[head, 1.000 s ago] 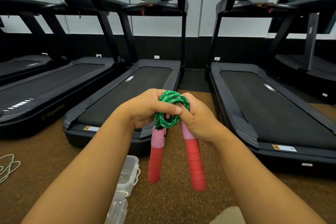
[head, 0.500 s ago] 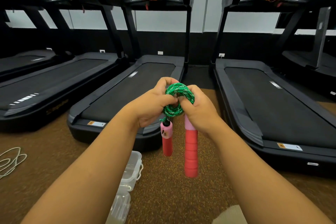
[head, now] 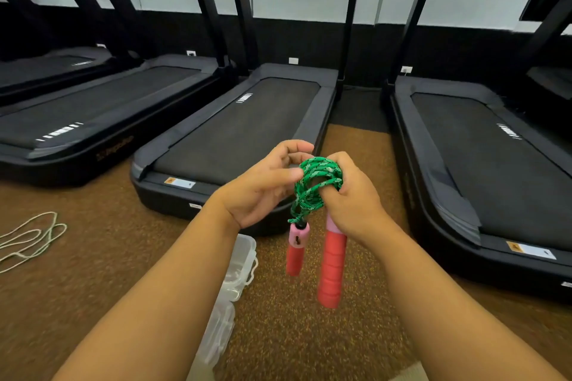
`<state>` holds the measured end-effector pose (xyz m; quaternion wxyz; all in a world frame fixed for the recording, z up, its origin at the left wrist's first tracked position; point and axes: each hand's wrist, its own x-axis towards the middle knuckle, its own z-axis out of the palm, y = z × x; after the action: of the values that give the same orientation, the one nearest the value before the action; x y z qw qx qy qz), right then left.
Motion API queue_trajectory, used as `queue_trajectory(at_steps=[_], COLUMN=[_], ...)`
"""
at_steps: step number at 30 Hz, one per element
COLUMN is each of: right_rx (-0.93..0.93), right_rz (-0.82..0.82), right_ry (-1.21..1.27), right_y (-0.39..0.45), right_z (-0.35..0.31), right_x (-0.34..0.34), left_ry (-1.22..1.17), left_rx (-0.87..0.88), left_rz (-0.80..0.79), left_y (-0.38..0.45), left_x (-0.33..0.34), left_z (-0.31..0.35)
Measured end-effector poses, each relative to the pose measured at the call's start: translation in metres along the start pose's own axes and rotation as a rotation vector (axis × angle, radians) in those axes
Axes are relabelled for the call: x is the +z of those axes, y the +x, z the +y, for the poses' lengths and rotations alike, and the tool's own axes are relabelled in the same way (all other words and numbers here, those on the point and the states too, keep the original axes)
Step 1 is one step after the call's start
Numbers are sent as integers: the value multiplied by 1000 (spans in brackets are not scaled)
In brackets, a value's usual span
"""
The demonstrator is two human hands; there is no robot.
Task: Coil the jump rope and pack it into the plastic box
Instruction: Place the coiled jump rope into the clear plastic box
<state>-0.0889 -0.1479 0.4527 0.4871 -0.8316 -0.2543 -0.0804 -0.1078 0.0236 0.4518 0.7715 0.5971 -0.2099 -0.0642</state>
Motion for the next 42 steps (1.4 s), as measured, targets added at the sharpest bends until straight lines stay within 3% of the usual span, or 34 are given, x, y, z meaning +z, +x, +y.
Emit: queue_trajectory(at_steps=[3,14,18,22,27,33,39,42], right_rx=[29,138,184,225,271,354,410,429], right_rz=[-5,72,29,0,-59,-118,-151,-136], right_ry=[-24,-51,-70,-81,-67,-78,-78,-43], right_y=[9,50,61,66,59,48,37,29], right_z=[15,78,101,127,158,191,212,222], right_x=[14,70,91,113,136,159,168,168], left_ry=[-83,115,218,288,556,918,1187,1296], left_rx=[-63,-544,-720,-868,-938,-1171,-1145,-1079], left_rz=[157,858,980,996,943,670,455,462], left_y=[5,33,22,3,-16,-41,-56,-63], left_x=[-33,-121,-145,-157,-164,-184,-200,-205], left_z=[-27,-179,-233,-273,-305,-344,-371,-376])
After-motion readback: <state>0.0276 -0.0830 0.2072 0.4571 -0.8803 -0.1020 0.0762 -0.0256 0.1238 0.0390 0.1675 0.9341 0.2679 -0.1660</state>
